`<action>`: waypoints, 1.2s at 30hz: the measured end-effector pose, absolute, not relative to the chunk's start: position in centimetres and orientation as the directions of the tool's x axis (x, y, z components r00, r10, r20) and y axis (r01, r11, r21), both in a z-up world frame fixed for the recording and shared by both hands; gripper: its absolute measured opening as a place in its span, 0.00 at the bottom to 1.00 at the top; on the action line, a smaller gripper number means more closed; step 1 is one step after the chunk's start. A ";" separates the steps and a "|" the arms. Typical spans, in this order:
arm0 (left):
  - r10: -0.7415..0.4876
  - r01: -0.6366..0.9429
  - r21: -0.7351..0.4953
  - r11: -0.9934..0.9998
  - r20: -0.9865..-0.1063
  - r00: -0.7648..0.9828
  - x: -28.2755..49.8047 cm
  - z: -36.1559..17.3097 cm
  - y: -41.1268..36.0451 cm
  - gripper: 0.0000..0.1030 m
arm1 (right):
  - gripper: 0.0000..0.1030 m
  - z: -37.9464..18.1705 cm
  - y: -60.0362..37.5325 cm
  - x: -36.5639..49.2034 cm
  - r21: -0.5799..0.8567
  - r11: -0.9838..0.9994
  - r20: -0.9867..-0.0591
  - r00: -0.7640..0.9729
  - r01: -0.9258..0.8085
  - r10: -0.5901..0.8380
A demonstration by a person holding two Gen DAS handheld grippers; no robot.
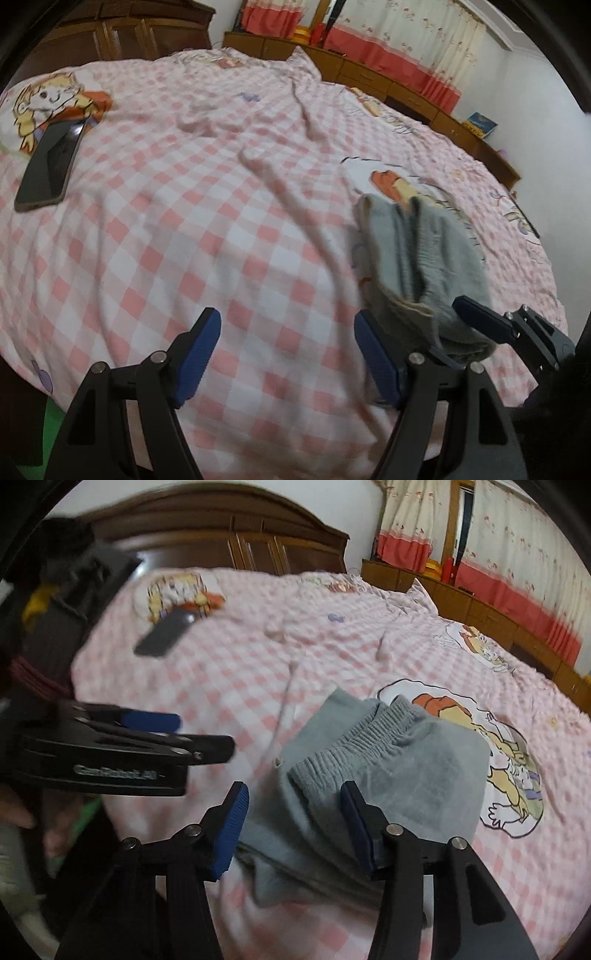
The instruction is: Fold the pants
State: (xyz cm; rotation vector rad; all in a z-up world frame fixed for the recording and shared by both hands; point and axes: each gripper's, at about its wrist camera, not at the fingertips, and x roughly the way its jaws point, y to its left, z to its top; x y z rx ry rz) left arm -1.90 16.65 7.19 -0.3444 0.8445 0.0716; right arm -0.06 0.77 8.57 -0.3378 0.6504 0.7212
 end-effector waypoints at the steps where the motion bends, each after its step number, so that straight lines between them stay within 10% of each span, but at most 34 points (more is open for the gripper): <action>1: -0.087 -0.183 -0.277 0.943 -0.738 0.669 -1.8 7.6 16.4 0.76 | 0.51 9.1 0.0 -0.2 -0.042 0.721 -0.639 0.573 -0.692 0.513; 13: -0.226 -0.040 -0.330 0.943 -0.724 0.652 2.5 9.3 10.6 0.81 | 0.51 8.3 -8.0 4.3 0.335 0.825 -0.629 0.544 -0.455 0.556; 36: -0.225 -0.031 -0.310 0.950 -0.752 0.619 4.8 7.1 9.7 0.80 | 0.56 4.4 -12.6 9.2 0.542 0.805 -0.656 0.477 -0.242 0.585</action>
